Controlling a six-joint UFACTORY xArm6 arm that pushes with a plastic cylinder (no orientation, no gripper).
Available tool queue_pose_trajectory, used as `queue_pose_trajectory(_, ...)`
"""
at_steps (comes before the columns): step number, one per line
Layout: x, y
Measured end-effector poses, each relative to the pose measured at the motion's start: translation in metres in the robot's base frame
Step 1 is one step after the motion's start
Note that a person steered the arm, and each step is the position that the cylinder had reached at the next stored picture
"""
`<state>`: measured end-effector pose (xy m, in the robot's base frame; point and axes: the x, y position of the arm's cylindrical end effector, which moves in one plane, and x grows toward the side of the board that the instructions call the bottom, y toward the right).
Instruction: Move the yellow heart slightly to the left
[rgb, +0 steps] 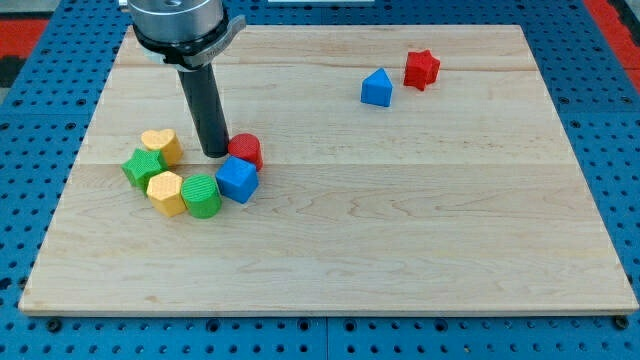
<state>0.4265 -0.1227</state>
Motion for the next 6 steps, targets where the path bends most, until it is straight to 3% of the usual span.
queue_pose_trajectory(5,-0.001,-0.048)
queue_pose_trajectory(6,-0.038,-0.036)
